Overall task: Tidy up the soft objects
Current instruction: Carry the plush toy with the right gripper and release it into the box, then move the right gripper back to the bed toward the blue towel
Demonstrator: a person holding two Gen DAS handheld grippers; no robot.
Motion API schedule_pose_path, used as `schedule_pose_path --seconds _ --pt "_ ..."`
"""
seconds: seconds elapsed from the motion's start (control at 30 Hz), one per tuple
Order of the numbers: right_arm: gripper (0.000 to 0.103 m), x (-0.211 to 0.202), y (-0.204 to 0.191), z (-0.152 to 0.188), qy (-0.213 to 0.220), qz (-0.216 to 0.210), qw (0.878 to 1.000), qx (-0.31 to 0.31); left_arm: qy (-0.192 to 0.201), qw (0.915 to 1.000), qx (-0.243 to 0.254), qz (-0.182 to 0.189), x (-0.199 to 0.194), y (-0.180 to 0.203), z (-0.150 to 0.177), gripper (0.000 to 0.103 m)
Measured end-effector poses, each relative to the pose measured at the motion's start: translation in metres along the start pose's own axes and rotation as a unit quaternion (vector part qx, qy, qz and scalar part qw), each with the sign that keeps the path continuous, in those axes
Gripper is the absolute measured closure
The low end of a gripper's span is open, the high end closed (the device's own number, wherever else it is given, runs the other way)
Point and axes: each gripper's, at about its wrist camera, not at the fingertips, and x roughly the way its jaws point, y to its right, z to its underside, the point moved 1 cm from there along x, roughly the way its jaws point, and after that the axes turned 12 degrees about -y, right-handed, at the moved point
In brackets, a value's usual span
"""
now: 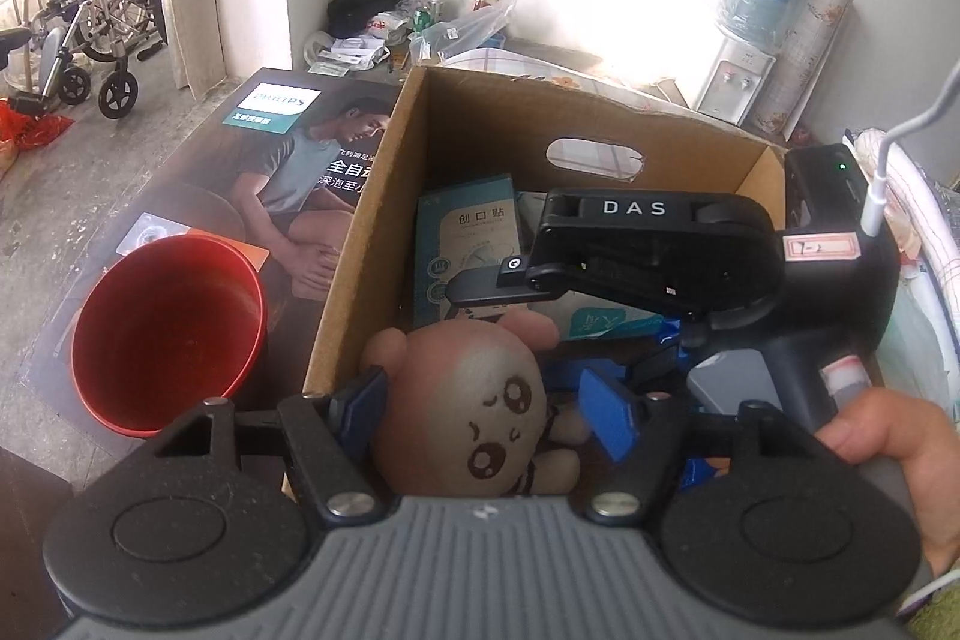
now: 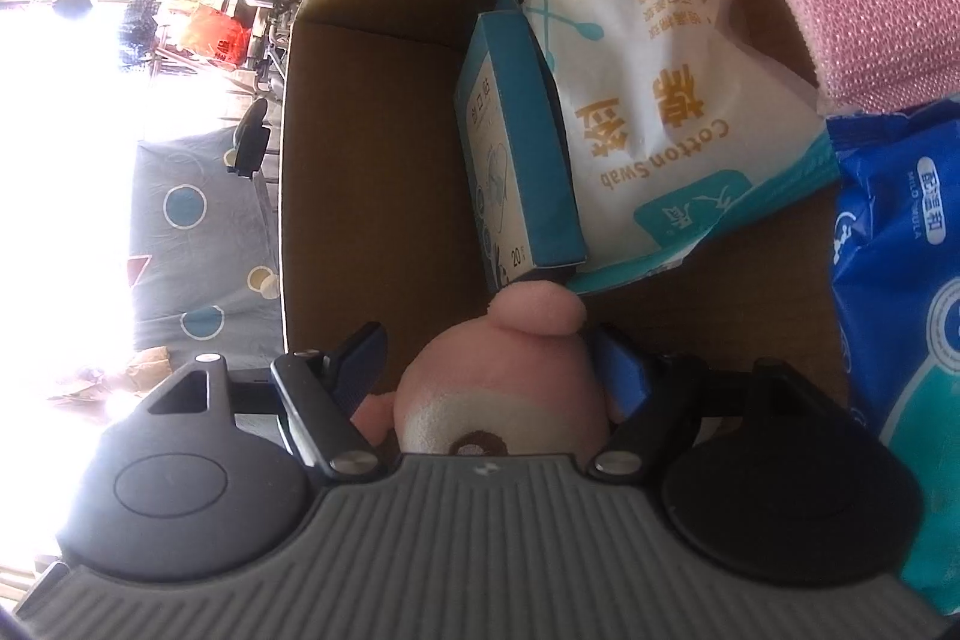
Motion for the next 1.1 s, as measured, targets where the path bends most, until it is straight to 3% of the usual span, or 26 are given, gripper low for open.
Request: schedule_pose_path --seconds 0.33,0.5,0.63,0.87,1.1 --pt "0.025 -0.053 -0.022 0.017 0.05 -0.017 0.998 -0.036 0.041 0.9986 0.013 0.03 -0.039 0.021 0.012 0.029" --pt "0.025 -0.114 -0.031 0.047 0.086 -0.039 0.992 -0.089 0.061 0.995 0.047 0.065 -0.058 0.053 0.028 0.028" --pt "0.024 -0.177 -0.015 0.085 0.118 -0.045 0.984 -0.129 0.067 0.989 0.082 0.103 -0.068 0.087 0.043 0.028" --pt "0.023 -0.299 0.051 0.168 0.242 0.021 0.958 -0.15 0.065 0.9706 0.159 0.169 -0.064 0.165 0.063 0.028" --pt "0.023 -0.378 0.129 0.245 0.373 0.145 0.908 -0.121 0.039 0.9607 0.193 0.195 -0.04 0.236 0.062 0.028"
